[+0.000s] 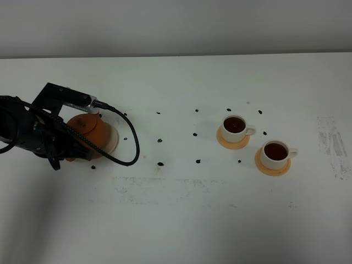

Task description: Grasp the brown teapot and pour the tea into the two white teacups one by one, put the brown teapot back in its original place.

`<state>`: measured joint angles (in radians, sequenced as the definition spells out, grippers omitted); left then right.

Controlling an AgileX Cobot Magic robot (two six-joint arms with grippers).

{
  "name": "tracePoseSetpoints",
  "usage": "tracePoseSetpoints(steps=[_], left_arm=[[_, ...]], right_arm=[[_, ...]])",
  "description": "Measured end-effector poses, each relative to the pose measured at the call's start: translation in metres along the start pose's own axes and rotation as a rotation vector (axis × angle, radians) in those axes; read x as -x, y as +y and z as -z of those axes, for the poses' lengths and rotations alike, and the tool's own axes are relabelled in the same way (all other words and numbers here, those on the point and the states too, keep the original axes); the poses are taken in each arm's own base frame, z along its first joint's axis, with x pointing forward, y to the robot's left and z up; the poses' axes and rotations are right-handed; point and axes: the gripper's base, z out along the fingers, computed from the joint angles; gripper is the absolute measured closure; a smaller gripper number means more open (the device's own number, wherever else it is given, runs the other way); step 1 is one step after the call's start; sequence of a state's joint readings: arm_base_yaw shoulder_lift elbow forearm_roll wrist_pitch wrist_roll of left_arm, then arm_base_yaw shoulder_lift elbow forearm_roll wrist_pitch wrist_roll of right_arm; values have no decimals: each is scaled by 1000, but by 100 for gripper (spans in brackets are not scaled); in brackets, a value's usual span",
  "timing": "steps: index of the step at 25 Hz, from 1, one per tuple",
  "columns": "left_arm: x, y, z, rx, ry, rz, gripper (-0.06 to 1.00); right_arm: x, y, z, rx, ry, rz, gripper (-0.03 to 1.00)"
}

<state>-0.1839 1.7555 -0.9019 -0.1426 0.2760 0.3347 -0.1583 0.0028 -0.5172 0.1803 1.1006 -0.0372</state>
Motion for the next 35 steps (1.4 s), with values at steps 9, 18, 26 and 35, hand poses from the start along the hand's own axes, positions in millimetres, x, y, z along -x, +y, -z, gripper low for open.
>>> tracePoseSetpoints(steps=[9, 18, 26, 35], left_arm=[[1, 0, 1, 3, -9, 0, 62], [11, -2, 59, 12, -116, -9, 60], [-11, -9, 153, 34, -293, -1, 60], [-43, -21, 229, 37, -387, -36, 60]], right_arm=[[0, 0, 0, 0, 0, 1, 52], [0, 0, 0, 0, 0, 1, 52], [0, 0, 0, 0, 0, 0, 52], [0, 0, 0, 0, 0, 1, 52]])
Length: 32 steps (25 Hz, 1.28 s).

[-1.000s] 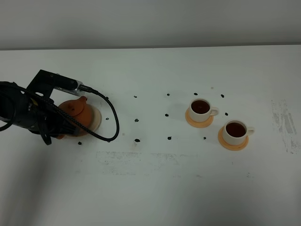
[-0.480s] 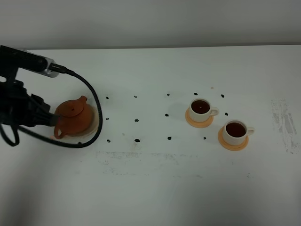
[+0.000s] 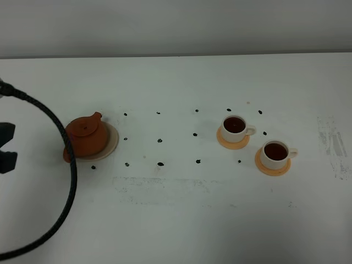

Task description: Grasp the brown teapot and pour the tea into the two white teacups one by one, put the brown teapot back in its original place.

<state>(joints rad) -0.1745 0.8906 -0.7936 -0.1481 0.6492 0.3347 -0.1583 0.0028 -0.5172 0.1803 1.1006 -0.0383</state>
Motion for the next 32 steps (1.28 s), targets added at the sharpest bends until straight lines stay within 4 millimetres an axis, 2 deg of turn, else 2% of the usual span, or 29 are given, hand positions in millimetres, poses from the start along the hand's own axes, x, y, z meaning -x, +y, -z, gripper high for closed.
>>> tracePoseSetpoints(steps=[5, 11, 15, 20, 23, 32], left_arm=[[-18, -7, 21, -37, 119, 85, 60], [-36, -6, 52, 55, 166, 224, 60], [-61, -6, 69, 121, 157, 319, 60], [-101, -12, 75, 207, 133, 411, 60], [-117, -16, 75, 231, 115, 427, 60], [-136, -22, 78, 266, 103, 448, 60]], right_arm=[[0, 0, 0, 0, 0, 0, 52], [0, 0, 0, 0, 0, 0, 52], [0, 0, 0, 0, 0, 0, 52], [0, 0, 0, 0, 0, -1, 52], [0, 0, 0, 0, 0, -1, 52], [0, 0, 0, 0, 0, 0, 52]])
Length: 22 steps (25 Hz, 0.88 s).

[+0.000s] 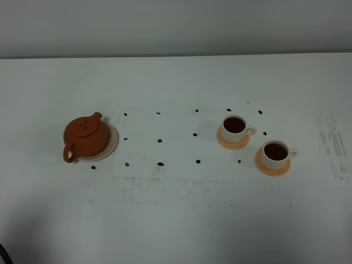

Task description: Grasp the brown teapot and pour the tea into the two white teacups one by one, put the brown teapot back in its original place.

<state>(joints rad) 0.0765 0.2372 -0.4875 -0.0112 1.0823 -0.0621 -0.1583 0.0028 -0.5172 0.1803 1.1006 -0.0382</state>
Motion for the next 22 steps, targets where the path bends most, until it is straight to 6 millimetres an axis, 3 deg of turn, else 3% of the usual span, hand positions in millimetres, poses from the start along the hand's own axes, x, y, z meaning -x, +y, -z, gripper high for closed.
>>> tracePoseSetpoints(steps=[22], left_arm=[[-19, 2, 15, -8, -177, -11, 60]], right_arm=[[0, 0, 0, 0, 0, 0, 52]])
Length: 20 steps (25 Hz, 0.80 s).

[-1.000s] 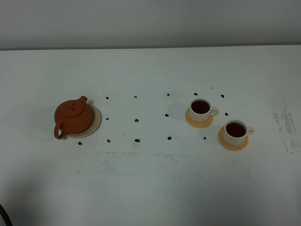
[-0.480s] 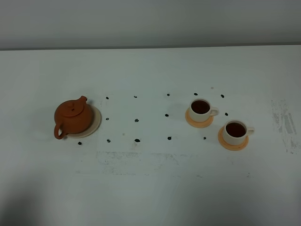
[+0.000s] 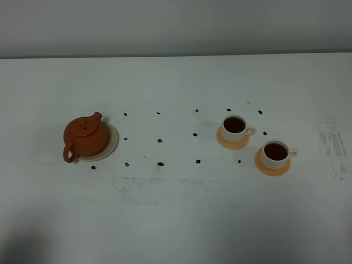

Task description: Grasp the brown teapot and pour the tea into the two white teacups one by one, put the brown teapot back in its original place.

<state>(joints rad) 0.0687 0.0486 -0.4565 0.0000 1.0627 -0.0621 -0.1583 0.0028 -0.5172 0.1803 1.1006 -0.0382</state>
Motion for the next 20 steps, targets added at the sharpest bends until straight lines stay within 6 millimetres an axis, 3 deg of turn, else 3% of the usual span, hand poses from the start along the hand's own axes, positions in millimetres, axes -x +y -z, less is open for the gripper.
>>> tracePoseSetpoints(steps=[20], left_arm=[[-4, 0, 6, -17, -51, -8, 60]], right_arm=[[-1, 0, 2, 32, -6, 18, 52]])
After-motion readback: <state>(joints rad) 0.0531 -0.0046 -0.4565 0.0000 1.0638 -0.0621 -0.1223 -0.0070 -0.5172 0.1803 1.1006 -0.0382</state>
